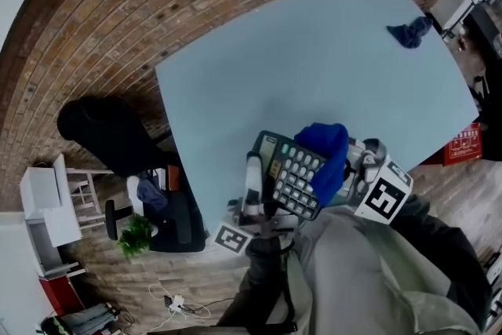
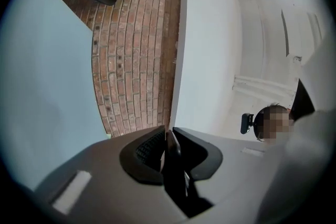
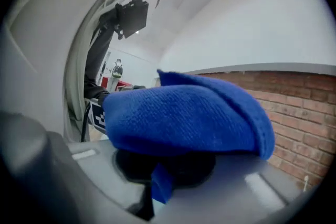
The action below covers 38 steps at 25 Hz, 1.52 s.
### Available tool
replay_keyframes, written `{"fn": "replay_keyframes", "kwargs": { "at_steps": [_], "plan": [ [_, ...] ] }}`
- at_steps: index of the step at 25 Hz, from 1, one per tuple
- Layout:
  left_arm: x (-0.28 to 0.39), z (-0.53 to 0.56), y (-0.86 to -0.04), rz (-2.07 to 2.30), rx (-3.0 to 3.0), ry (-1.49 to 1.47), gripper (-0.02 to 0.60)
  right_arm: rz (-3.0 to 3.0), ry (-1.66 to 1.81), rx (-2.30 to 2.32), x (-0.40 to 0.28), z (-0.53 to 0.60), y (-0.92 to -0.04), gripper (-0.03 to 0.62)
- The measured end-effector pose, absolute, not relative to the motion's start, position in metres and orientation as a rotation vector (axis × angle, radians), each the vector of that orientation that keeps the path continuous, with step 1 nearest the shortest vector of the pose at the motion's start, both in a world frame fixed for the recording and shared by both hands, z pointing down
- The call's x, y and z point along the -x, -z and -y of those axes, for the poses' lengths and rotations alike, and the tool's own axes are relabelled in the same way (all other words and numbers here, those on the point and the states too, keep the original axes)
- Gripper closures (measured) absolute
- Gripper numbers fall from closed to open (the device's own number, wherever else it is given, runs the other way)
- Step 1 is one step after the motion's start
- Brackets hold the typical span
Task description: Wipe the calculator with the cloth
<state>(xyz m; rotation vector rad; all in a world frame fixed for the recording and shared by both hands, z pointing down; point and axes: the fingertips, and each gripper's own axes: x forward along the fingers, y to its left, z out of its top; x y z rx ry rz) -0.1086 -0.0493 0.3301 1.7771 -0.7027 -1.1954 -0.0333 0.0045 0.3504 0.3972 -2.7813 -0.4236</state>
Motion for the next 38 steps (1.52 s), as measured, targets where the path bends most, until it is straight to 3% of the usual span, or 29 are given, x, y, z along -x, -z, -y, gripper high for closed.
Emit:
{"fn": "replay_keyframes", "kwargs": {
  "at_steps": [5,12,18,25,31,38],
  "plan": [
    [0.117,0.051,-0.339,0.789,-1.785,1.145,0.531,2.760,0.429,-0.256,0.055,-0.032,-0.376,0.562],
    [0.135,0.051,-0.339,0.983,-1.876,1.066,0.531,2.740,0.455,-0.857,-0.018,0.033,-0.315,0.562],
    [0.113,0.054,-0.341,1.124,-2.012,0.867,0.528,2.235,0.891,-0.534,0.028,0.017,-0.338,0.562],
    [0.108,0.051,-0.348,1.145,-2.017,0.804,0.528,2.180,1.025,-0.121,0.069,-0.044,-0.353,0.562],
    [0.100,0.046,-0.338,1.144,-2.081,0.769,0.526,2.073,0.990,-0.391,0.039,0.038,-0.345,0.562],
    [0.091,0.043,-0.334,1.102,-2.140,0.731,0.526,2.172,0.929,-0.426,0.046,0.033,-0.336,0.562]
  ]
}}
